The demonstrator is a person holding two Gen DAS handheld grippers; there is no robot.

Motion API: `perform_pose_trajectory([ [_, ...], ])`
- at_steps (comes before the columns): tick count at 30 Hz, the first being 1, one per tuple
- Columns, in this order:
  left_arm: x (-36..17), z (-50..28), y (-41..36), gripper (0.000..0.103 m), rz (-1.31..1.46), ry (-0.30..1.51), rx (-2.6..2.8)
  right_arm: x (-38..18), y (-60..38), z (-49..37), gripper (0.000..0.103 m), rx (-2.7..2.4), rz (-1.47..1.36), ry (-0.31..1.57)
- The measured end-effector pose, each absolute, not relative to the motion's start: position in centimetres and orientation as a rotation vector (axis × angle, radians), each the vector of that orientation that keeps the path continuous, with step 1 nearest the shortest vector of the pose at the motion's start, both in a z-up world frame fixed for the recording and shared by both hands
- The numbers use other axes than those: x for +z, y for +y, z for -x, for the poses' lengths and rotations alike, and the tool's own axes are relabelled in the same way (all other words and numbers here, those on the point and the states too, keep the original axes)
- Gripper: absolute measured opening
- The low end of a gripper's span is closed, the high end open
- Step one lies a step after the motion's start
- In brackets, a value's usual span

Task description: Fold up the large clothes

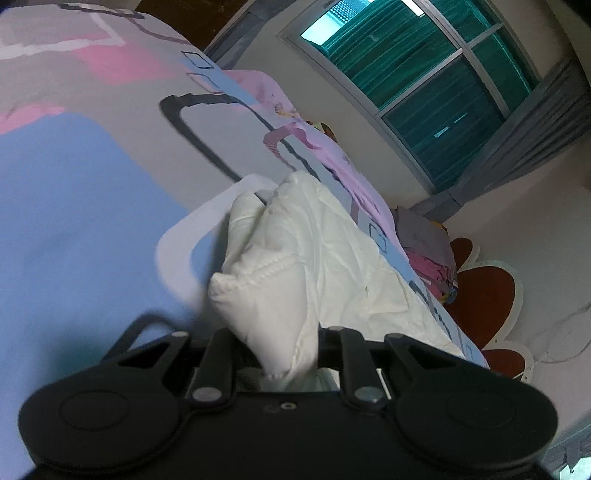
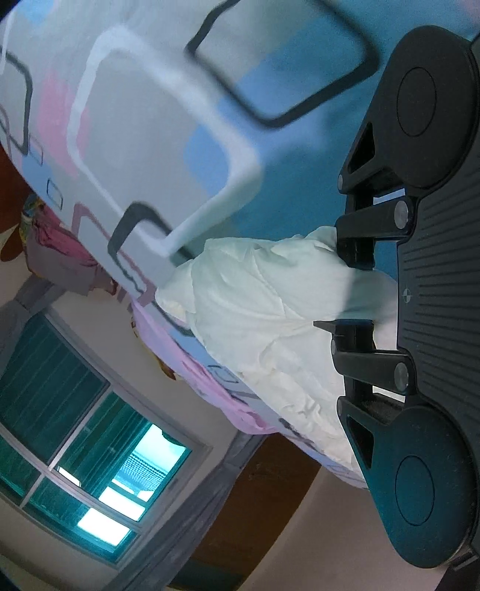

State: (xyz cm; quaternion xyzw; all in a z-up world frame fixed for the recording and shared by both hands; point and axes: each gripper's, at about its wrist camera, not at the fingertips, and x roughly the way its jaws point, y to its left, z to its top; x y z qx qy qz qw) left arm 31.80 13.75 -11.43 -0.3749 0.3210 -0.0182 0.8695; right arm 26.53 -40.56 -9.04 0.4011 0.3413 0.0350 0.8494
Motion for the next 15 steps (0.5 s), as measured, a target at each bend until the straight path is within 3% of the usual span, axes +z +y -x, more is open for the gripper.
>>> perform_pose_trajectory([
  [15, -13.0, -22.9, 13.6, 0.017, 0.811, 0.682, -0.007, -10.0, -41.2, -19.0, 0.021, 0.074, -0.813, 0.75],
])
